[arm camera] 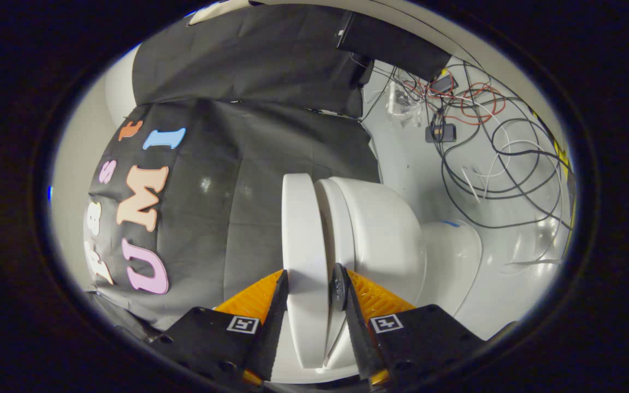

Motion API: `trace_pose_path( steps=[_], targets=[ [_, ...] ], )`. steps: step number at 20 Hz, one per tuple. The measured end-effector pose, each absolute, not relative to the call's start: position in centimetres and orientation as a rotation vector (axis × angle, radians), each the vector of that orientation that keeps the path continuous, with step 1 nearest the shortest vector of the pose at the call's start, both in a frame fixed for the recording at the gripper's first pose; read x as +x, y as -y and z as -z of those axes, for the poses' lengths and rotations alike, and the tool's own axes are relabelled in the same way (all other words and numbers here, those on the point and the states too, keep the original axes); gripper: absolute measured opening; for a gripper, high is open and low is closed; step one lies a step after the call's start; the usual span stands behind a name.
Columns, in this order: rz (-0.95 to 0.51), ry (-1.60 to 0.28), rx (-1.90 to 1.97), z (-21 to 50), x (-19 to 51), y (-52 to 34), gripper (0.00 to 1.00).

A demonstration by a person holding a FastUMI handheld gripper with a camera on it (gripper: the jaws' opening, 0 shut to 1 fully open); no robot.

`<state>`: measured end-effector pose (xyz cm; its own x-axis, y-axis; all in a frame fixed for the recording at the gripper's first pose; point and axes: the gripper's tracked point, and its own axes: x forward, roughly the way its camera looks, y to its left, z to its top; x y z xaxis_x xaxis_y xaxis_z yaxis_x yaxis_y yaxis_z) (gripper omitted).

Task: Open the toilet lid.

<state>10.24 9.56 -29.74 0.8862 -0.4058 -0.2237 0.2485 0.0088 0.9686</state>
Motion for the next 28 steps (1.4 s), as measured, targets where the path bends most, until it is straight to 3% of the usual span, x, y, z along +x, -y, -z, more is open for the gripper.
trace_pose_path(
  steps=[4,19,22,28],
  targets=[
    [0.501,0.128,1.471,29.7,10.2,-9.5,0.48],
    [0.459,0.060,1.182,24.7,10.5,-10.6,0.48],
    [0.497,0.006,1.077,24.0,10.7,-10.8,0.28],
    [0.468,0.038,0.972,18.9,11.5,-12.4,0.28]
  ],
)
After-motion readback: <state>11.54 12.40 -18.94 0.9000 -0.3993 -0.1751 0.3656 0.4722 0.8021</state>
